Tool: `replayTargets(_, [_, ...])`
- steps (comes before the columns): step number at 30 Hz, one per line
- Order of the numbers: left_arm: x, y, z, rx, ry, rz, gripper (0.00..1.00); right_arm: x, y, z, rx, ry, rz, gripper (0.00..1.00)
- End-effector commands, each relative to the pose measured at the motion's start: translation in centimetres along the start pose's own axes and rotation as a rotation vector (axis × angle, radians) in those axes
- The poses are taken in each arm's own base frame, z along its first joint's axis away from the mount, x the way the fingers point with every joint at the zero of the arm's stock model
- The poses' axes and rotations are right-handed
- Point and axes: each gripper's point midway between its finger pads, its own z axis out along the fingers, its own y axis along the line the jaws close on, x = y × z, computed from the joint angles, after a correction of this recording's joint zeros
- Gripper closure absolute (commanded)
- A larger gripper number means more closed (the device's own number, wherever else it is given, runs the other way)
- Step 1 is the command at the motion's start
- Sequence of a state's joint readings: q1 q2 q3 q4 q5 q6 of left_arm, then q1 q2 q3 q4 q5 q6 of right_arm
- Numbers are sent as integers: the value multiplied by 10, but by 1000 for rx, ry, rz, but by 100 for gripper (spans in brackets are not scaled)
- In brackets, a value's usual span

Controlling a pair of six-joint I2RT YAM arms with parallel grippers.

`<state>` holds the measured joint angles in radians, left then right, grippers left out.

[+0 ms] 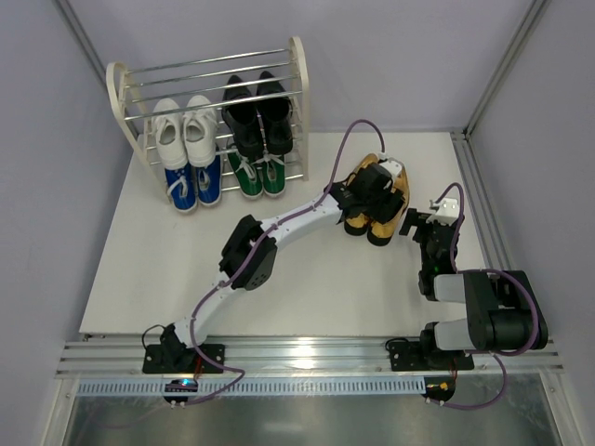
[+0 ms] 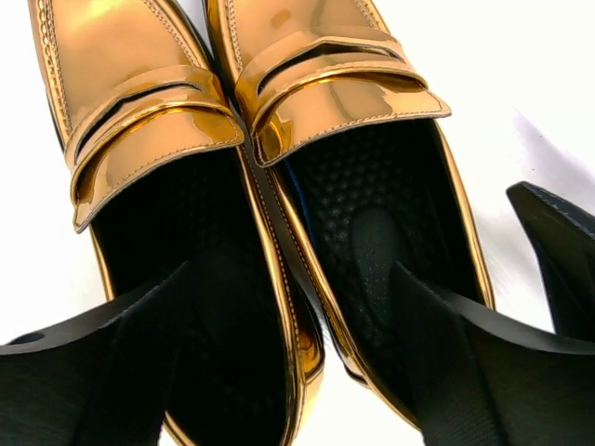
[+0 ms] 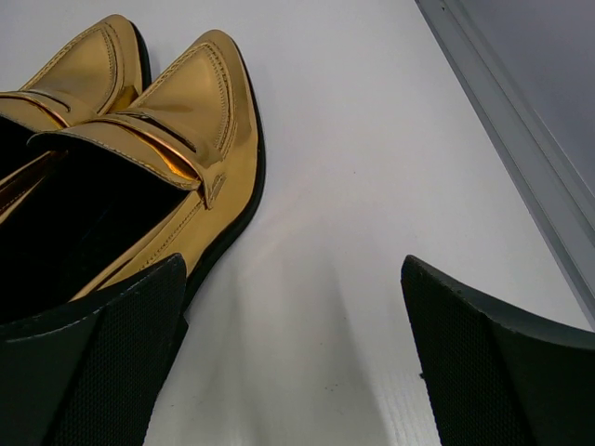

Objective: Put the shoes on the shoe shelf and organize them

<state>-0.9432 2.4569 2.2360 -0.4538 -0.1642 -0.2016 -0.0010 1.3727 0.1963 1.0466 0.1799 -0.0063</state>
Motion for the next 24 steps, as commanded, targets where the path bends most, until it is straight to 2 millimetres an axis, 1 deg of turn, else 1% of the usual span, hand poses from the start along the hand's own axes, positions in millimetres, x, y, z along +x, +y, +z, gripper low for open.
replayTargets(1, [9, 3, 3, -34, 34, 36, 19, -24, 2, 3, -6, -89, 10, 3])
replayTargets(3, [12, 3, 7, -30, 41, 36, 26, -24, 1, 3, -4, -89, 10, 3])
replayTargets(5, [19, 2, 12, -26, 55, 38, 29, -24, 1, 3, -3, -89, 10, 3])
replayTargets(8, [23, -1, 16, -14, 68, 40, 39, -24, 1, 3, -4, -89, 10, 3])
replayTargets(9, [27, -2, 17, -5, 77, 41, 49, -24, 1, 3, -4, -87, 10, 3])
replayTargets(10, [29, -4, 18, 0, 82, 38, 55, -24, 1, 3, -3, -89, 10, 3])
replayTargets(11, [31, -3, 18, 1, 89, 36, 66, -24, 1, 3, -4, -89, 10, 3])
replayTargets(13, [39, -4, 18, 4, 115, 38, 81, -25, 1, 3, -3, -90, 10, 3])
replayTargets(14, [43, -4, 18, 2, 128, 32, 99, -24, 2, 3, -6, -87, 10, 3])
replayTargets(15, [40, -2, 13, -6, 126, 27, 100, -24, 1, 3, -4, -89, 10, 3])
replayTargets(16, [52, 0, 11, -11, 157, 27, 100, -23, 1, 3, -4, -87, 10, 3])
replayTargets(17, [52, 1, 6, -13, 156, 15, 100, -24, 2, 3, -6, -89, 10, 3])
replayTargets(18, [37, 2, -9, -11, 124, 2, 100, -25, 1, 3, -3, -90, 10, 3])
replayTargets(19, [61, 7, -13, -28, 171, 4, 100, -23, 1, 3, -3, -87, 10, 3])
replayTargets(20, [58, 8, -19, -29, 151, -12, 100, -24, 1, 3, -4, -89, 10, 3])
replayTargets(21, [64, 11, -26, -38, 160, -15, 100, -25, 1, 3, -3, -90, 9, 3])
replayTargets(22, [49, 14, -46, -42, 127, -25, 100, -24, 1, 3, -4, -89, 10, 3])
replayTargets(23, [74, 20, -50, -60, 178, -19, 100, -24, 2, 3, -6, -89, 10, 3])
replayTargets(24, [77, 21, -59, -64, 184, -27, 100, -24, 1, 3, -4, -89, 10, 3])
